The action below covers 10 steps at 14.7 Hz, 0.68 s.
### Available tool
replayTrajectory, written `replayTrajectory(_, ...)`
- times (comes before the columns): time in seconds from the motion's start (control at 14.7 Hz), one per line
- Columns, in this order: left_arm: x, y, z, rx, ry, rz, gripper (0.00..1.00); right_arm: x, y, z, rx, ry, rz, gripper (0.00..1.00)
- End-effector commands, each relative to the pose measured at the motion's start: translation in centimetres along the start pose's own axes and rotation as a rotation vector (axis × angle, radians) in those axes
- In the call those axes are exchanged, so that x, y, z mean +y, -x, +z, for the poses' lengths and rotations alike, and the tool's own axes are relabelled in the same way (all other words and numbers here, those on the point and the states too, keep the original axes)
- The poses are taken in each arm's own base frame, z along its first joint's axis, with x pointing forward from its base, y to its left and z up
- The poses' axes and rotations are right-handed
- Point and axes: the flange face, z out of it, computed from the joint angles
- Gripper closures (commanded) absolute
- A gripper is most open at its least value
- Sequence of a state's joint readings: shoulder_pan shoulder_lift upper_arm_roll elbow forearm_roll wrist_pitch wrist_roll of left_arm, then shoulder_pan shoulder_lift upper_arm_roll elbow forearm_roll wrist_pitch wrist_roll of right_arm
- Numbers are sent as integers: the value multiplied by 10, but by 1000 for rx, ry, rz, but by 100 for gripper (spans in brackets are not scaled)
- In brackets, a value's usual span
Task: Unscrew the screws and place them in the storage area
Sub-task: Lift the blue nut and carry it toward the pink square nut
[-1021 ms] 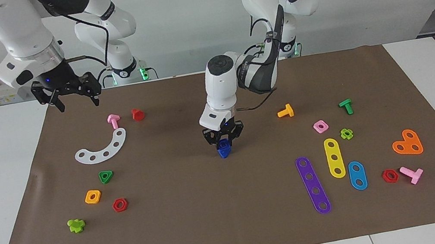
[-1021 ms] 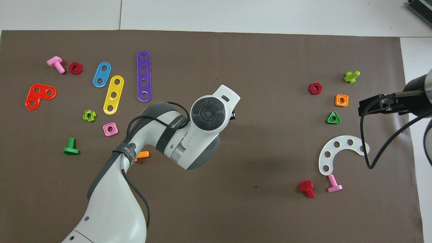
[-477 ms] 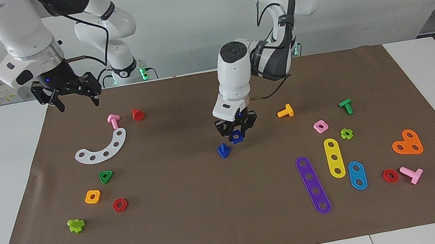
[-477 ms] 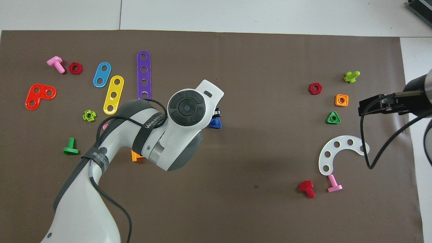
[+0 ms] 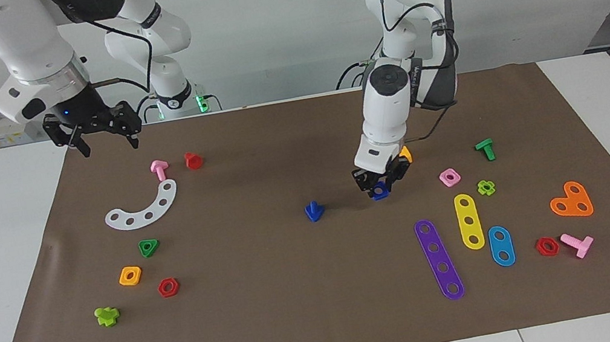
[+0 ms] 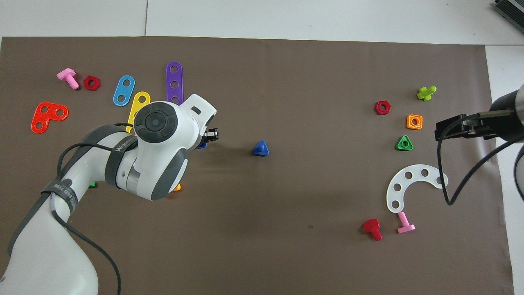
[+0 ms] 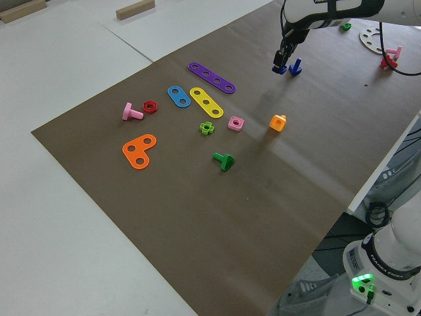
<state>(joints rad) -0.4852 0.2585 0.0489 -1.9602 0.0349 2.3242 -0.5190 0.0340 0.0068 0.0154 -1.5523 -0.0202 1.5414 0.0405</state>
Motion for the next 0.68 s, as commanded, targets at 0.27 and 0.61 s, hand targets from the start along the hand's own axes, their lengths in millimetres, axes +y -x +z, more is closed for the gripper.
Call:
replayTrajectory(0.27,-81,7,26,73,13,63,73,-7,5,6,25,-7,-27,0)
replayTrajectory(0.61,-104,16,38,75,8,97,37,-102,-4,60,100,-22,-58,0)
